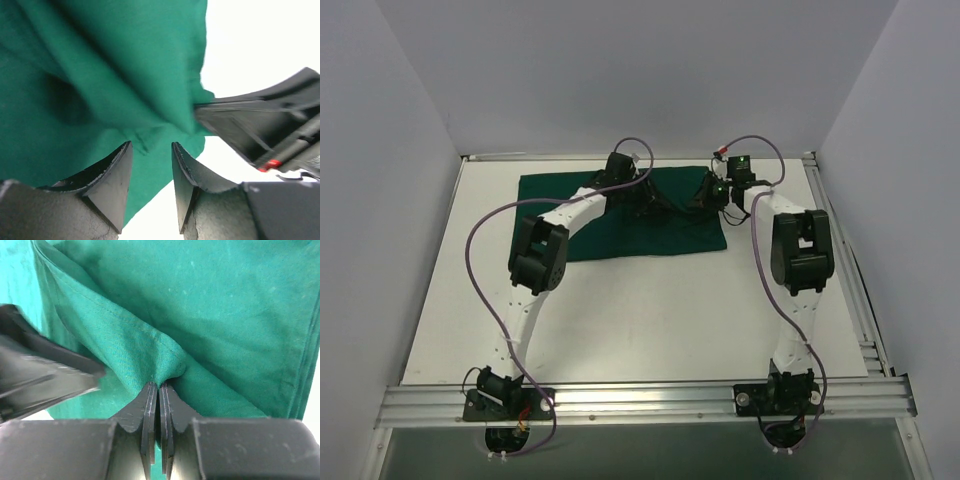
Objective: Open and lay out the surgical kit
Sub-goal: Open the surgical kit at the center of the board.
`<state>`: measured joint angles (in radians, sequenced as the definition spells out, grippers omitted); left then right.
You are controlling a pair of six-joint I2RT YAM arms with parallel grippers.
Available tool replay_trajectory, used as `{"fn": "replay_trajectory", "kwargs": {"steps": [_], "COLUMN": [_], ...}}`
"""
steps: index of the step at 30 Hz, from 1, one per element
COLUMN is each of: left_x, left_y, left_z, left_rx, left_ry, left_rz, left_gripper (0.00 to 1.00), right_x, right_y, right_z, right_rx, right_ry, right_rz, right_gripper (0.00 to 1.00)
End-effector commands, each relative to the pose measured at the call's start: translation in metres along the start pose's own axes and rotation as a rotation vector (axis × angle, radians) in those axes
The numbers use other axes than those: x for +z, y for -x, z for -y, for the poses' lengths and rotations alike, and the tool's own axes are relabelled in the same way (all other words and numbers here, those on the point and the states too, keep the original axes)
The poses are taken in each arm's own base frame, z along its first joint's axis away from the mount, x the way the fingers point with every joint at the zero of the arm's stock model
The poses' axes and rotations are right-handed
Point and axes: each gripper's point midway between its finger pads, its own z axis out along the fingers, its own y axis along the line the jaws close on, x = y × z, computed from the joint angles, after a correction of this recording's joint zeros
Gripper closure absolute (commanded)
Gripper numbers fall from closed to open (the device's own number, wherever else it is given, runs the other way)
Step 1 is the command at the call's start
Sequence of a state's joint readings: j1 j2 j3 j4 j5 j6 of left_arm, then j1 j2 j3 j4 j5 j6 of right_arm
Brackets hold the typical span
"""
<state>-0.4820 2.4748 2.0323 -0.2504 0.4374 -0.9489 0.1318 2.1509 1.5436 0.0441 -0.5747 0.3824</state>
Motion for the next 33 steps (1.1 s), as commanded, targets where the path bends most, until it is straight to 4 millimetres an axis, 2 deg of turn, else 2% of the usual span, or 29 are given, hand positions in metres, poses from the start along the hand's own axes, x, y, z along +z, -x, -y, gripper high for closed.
{"fn": "replay_trajectory", "kwargs": {"steps": [1,6,10,11,13,14,16,18,21,24,27,30,33], "left_x": [-0.039,-0.04,-0.044,-0.046,-0.039,-0.042,-0.034,-0.034,-0.027,-0.011,-0.003,0.001,0.004], "left_y": [0.031,0.032,0.042,0.047,0.049,0.056,0.055,0.056,0.055,0.046,0.041,0.036,0.032], "left_z": [0.059,0.056,0.062,0.07,0.066,0.078,0.076,0.086,0.089,0.071,0.062,0.059,0.05], "left_rx": [0.097,0.066,0.068,0.072,0.064,0.072,0.07,0.074,0.057,0.018,0.007,0.009,0.001], "left_ry": [-0.116,-0.103,-0.121,-0.129,-0.134,-0.162,-0.175,-0.212,-0.25,-0.23,-0.219,-0.215,-0.197], "left_rz": [0.095,0.076,0.099,0.105,0.086,0.096,0.081,0.074,0.057,0.009,-0.015,-0.033,-0.053], "left_gripper": [0.54,0.54,0.54,0.54,0.54,0.54,0.54,0.54,0.53,0.53,0.53,0.53,0.54], "right_x": [-0.015,-0.01,-0.01,-0.01,-0.01,-0.01,-0.01,-0.009,-0.012,-0.014,-0.014,-0.017,-0.025], "right_y": [0.007,0.006,-0.002,-0.004,-0.004,-0.004,-0.005,-0.008,-0.01,-0.01,-0.013,-0.014,-0.01], "right_z": [-0.019,-0.027,-0.025,-0.024,-0.021,-0.021,-0.02,-0.019,-0.019,-0.019,-0.021,-0.024,-0.029], "right_rx": [-0.054,-0.063,-0.07,-0.066,-0.063,-0.063,-0.059,-0.053,-0.052,-0.049,-0.033,-0.012,-0.004], "right_ry": [0.003,0.007,-0.009,-0.016,-0.029,-0.029,-0.039,-0.042,-0.047,-0.05,-0.045,-0.041,-0.041], "right_rz": [0.02,0.016,-0.009,-0.019,-0.02,-0.021,-0.025,-0.034,-0.034,-0.033,-0.042,-0.047,-0.033], "right_gripper": [0.98,0.91,0.85,0.83,0.81,0.78,0.75,0.72,0.68,0.62,0.6,0.59,0.53]}}
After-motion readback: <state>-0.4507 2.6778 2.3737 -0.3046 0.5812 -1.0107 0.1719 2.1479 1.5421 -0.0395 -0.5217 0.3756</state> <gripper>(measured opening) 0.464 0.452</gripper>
